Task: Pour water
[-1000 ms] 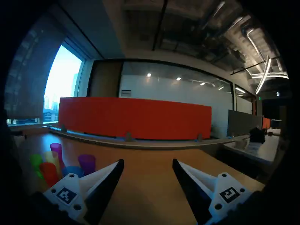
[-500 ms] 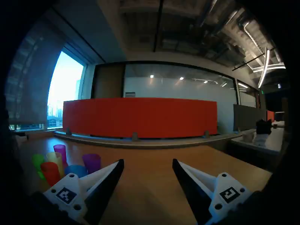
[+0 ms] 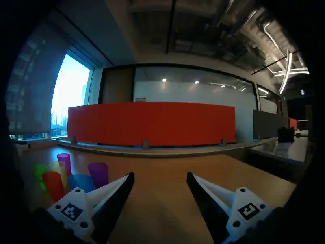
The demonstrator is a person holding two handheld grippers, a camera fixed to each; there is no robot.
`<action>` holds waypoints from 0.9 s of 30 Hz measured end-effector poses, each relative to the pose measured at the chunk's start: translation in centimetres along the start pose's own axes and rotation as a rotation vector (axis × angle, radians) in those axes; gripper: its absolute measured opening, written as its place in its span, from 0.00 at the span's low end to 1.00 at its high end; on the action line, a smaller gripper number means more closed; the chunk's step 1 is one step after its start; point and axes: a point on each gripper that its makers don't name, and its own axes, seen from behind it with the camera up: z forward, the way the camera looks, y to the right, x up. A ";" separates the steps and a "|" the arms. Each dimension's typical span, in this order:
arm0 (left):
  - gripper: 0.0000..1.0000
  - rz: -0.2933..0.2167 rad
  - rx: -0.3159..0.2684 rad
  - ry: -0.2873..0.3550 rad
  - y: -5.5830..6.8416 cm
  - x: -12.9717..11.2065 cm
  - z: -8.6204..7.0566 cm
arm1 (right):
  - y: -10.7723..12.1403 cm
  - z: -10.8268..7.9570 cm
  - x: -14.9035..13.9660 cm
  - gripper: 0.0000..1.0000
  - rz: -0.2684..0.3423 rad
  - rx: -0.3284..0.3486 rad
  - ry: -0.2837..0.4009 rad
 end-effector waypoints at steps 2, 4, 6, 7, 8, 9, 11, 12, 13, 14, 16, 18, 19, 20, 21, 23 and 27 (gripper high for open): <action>1.00 0.000 0.000 0.000 0.0 0.0 0.0 | 0.0 0.0 -0.3 1.00 0.000 0.000 -0.004; 1.00 0.000 0.000 0.000 0.0 0.0 0.0 | 0.0 0.1 -0.3 1.00 0.003 -0.001 -0.005; 1.00 0.000 0.000 0.000 0.0 0.0 0.0 | 0.1 0.1 -0.3 1.00 0.005 -0.002 -0.005; 1.00 0.000 0.000 0.000 0.0 0.0 0.0 | 0.2 0.1 -0.3 1.00 0.005 -0.003 -0.006; 1.00 0.000 0.000 0.000 0.0 0.0 0.0 | 0.2 0.1 -0.3 1.00 0.006 -0.003 -0.006; 1.00 0.000 0.000 0.000 0.0 0.0 0.0 | 0.2 0.1 -0.3 1.00 0.006 -0.003 -0.006; 1.00 0.000 0.000 0.000 -0.1 0.0 0.0 | 0.2 0.1 -0.3 1.00 0.007 -0.003 -0.006; 1.00 0.000 0.000 0.000 -0.1 0.0 0.0 | 0.2 0.1 -0.3 1.00 0.007 -0.003 -0.006; 1.00 0.000 0.000 0.000 -0.1 0.0 0.0 | 0.2 0.1 -0.3 1.00 0.007 -0.003 -0.006; 1.00 0.000 0.000 0.000 -0.1 0.0 0.0 | 0.2 0.1 -0.3 1.00 0.007 -0.003 -0.006; 1.00 0.000 0.000 0.000 -0.1 0.0 0.0 | 0.2 0.0 -0.3 1.00 0.007 -0.002 -0.006; 1.00 0.000 0.000 0.000 -0.1 0.0 0.0 | 0.2 -0.1 -0.3 1.00 0.007 -0.001 -0.006; 1.00 0.000 0.000 0.000 -0.1 0.0 0.0 | 0.2 -0.1 -0.2 1.00 0.007 -0.001 -0.006; 1.00 0.000 0.000 0.000 -0.1 0.0 0.0 | 0.2 -0.1 -0.2 1.00 0.007 -0.001 -0.006; 1.00 0.000 0.000 0.000 -0.1 0.0 0.0 | 0.2 -0.1 -0.2 1.00 0.007 0.000 -0.007; 1.00 0.000 0.000 0.000 -0.1 -0.1 0.0 | 0.1 -0.1 -0.2 1.00 0.007 0.002 -0.008; 1.00 0.000 0.000 0.000 0.0 0.0 0.0 | 0.1 -0.1 -0.2 1.00 0.009 0.002 -0.009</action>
